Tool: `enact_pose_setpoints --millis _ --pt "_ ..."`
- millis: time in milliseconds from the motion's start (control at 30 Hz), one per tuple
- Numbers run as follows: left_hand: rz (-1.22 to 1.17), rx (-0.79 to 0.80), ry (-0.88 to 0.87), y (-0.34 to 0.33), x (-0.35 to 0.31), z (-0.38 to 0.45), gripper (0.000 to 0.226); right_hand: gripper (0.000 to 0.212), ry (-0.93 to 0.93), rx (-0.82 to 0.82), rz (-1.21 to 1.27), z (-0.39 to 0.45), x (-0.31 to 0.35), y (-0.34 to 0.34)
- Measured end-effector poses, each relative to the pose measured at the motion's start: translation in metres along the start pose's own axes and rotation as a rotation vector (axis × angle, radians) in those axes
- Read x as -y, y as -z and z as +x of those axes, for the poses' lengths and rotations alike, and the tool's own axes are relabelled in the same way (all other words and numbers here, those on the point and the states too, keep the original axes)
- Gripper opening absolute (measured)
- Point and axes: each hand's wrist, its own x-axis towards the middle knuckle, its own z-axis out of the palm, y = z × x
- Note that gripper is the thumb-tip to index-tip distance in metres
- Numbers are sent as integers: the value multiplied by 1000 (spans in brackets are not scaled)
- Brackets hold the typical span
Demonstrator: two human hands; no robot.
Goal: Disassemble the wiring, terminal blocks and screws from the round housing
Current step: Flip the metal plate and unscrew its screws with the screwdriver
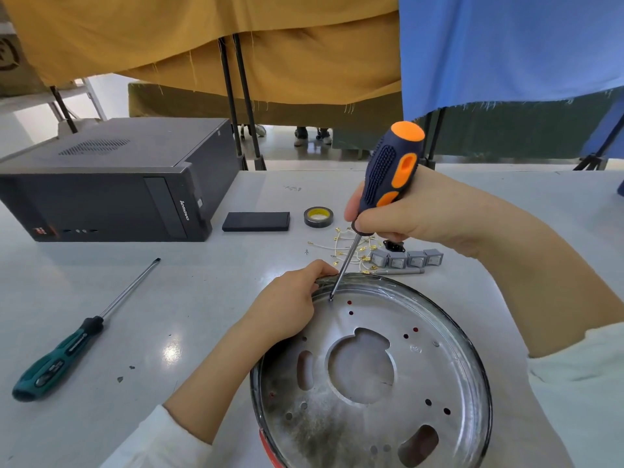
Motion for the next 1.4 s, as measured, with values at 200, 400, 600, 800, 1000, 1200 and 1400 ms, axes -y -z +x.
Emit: enact_pose_setpoints --millis 200,400,600,800,1000,1200,1400 --pt "1 1 5 0 1 0 50 45 67 -171 -110 3 -5 -10" --pt "8 8 2 1 0 0 50 38 14 -234 -193 2 -6 -4" --pt "23 -2 3 -1 1 1 49 9 -6 11 -29 -5 2 3" --pt "12 3 4 0 1 0 50 28 -47 -37 -13 -6 1 -2" --pt "-8 15 -4 0 -1 0 52 31 -12 -201 -195 -2 1 -11" --pt "-34 -2 -33 4 -5 -3 35 7 -37 -50 10 -7 1 -1" --pt "-10 -20 -49 4 -4 -4 29 37 -42 -101 12 -9 -3 -4"
